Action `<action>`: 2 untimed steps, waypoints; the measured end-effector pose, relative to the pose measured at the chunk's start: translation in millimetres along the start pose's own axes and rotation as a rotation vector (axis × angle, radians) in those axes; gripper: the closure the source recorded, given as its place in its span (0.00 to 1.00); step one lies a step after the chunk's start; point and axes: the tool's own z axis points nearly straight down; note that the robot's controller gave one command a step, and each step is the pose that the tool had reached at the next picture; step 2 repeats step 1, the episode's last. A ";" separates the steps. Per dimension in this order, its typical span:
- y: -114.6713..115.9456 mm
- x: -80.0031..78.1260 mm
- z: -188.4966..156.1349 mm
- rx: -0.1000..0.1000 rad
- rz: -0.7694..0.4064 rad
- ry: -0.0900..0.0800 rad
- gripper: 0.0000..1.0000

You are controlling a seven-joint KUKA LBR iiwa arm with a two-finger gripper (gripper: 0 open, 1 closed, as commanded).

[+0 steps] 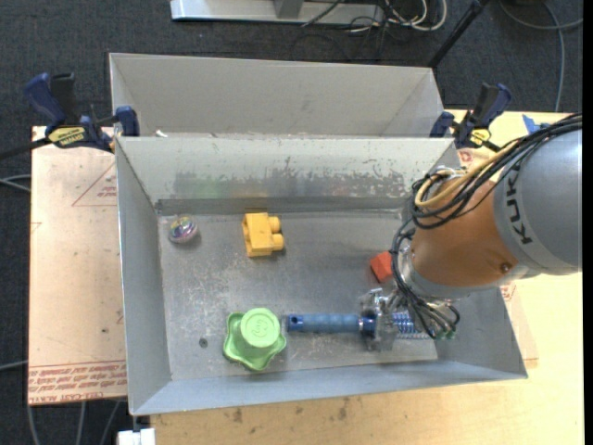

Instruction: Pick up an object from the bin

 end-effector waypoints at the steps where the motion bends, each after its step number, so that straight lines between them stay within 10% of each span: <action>1: -0.7 -9.6 -130.3 0.002 -0.022 -0.008 1.00; 2: -0.7 -9.6 -130.3 0.002 -0.022 -0.008 1.00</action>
Offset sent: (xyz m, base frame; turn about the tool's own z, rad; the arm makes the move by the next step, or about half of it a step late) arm 0.0070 0.0001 0.1270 -0.0233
